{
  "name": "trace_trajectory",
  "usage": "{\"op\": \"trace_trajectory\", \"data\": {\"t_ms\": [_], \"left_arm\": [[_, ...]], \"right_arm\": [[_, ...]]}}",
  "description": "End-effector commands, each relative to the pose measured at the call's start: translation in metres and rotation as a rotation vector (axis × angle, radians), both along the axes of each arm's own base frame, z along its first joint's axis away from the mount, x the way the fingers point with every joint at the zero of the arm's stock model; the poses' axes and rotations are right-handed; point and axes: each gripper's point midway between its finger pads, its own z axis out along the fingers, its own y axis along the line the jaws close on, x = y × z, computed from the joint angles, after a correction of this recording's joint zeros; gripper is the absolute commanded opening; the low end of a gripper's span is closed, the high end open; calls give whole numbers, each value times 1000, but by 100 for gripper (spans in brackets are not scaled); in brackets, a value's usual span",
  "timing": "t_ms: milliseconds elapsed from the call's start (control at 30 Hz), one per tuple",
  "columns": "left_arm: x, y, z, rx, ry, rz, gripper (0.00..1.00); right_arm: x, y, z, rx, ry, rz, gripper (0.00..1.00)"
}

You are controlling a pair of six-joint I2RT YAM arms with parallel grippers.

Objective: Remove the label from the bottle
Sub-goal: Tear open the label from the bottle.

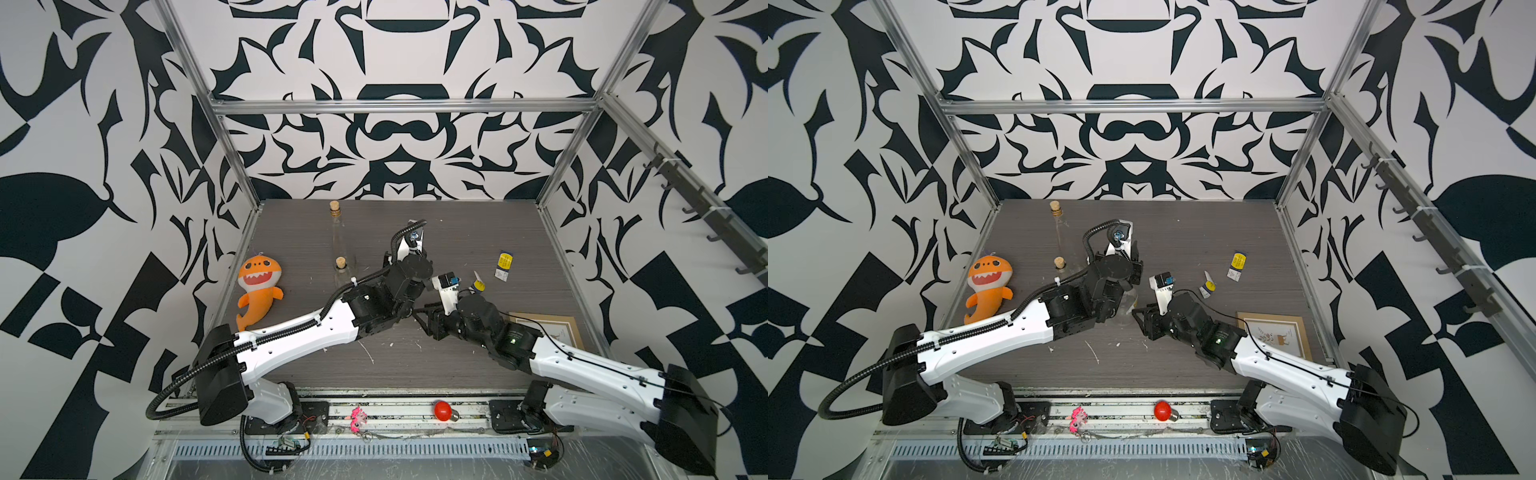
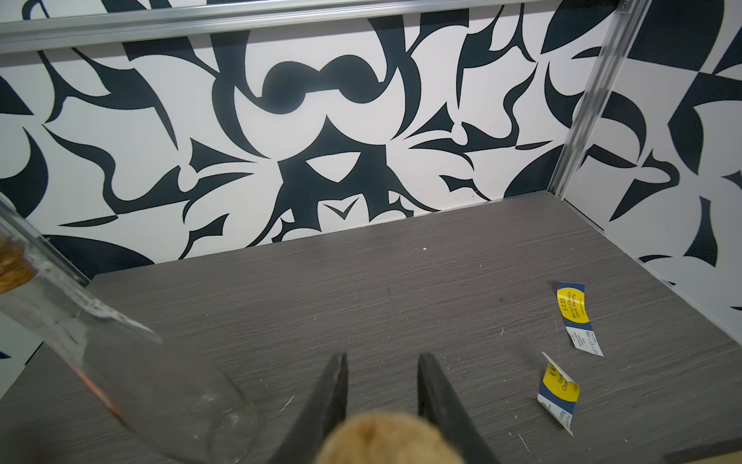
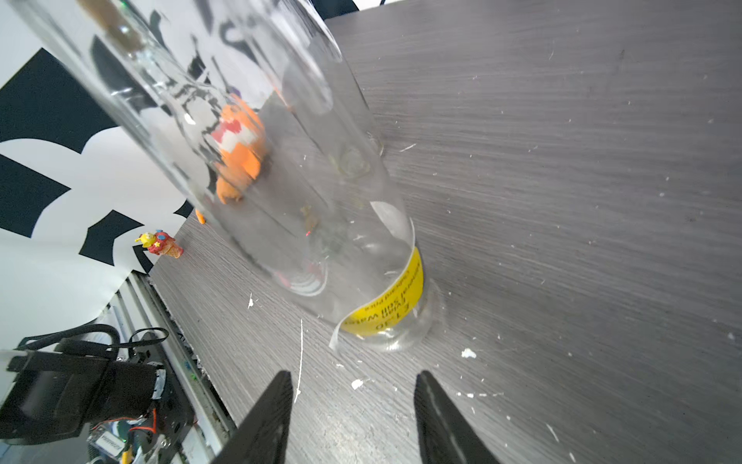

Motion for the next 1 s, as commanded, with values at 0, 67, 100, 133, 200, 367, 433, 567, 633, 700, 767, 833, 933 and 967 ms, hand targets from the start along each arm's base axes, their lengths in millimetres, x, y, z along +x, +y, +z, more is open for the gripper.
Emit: {"op": "trace_trajectory", "data": {"t_ms": [0,67,100,133,200,367,433,567,633,700,767,833,933,967], "left_arm": [[-6,22,48,-185,-59,57,0],[-7,26,49,-198,-62,61,0],[-8,27,50,-205,-63,60,0],[-8,28,49,-210,-62,61,0],[-8,29,49,-220,-63,58,0],[-9,26,45,-233,-53,47,0],[-10,25,45,-240,-49,40,0],[-11,22,44,-249,-46,20,0],[-12,22,45,-253,-47,14,0],[-12,22,46,-256,-50,9,0],[-13,22,46,-258,-52,0,0],[-14,21,47,-256,-53,-10,0],[-16,17,47,-240,-56,-43,0],[-17,15,47,-233,-57,-60,0]], "right_arm": [[10,8,23,113,-37,-53,50],[11,8,23,130,-32,-78,50],[12,8,22,136,-30,-89,50],[12,9,22,146,-29,-93,50],[12,12,23,158,-22,-98,49],[12,14,22,149,-26,-122,44],[12,17,22,149,-25,-125,40],[12,22,21,147,-18,-121,32],[11,24,20,150,-11,-121,20],[11,27,19,145,-7,-121,12],[10,27,16,133,-1,-125,2],[14,22,16,108,-14,-165,0],[15,17,17,93,-28,-178,0],[15,16,17,88,-33,-180,0]]}}
